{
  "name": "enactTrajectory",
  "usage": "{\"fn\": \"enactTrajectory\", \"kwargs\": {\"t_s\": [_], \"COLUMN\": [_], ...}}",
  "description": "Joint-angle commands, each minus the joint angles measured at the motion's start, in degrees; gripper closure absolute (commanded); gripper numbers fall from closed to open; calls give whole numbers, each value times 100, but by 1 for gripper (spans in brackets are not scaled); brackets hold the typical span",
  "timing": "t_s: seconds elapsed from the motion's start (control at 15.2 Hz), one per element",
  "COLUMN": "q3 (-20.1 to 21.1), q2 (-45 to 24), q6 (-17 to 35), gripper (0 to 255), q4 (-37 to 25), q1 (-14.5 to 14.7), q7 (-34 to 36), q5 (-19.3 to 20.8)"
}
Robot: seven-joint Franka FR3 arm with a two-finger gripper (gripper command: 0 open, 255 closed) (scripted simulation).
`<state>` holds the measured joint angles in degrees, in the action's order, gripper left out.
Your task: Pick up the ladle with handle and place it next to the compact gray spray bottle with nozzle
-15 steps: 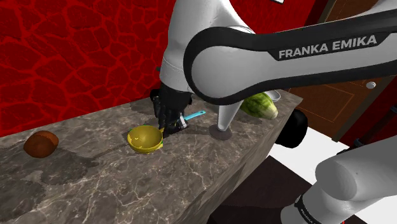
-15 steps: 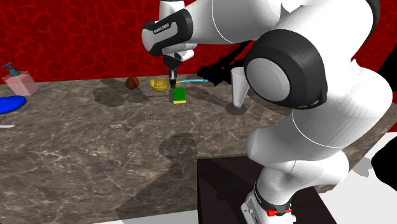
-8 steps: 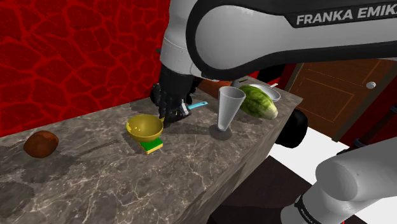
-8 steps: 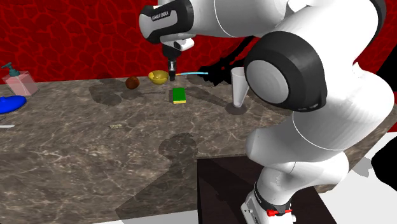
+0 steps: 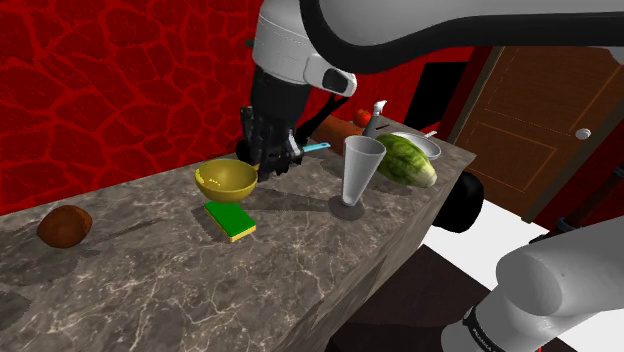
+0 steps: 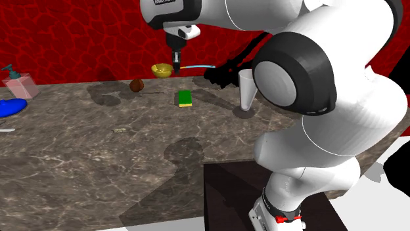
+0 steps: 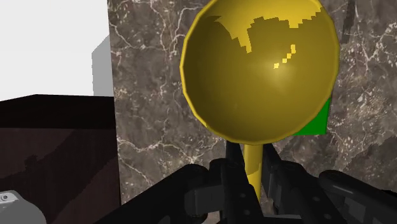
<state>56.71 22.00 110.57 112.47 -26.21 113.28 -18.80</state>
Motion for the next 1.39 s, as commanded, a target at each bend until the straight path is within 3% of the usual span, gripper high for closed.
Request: {"fn": "enactTrajectory", "kwargs": {"t_s": [0.0, 0.86, 1.32], "q3": [-24, -49, -1329], "q2": [-21, -248, 359], "q6": [-148, -1093, -1163], "gripper": [255, 255, 255], "q4": [-160, -1283, -531], "q1": [-21, -177, 19], "q7": [13, 182, -1033], "q5": [33, 274, -74]}}
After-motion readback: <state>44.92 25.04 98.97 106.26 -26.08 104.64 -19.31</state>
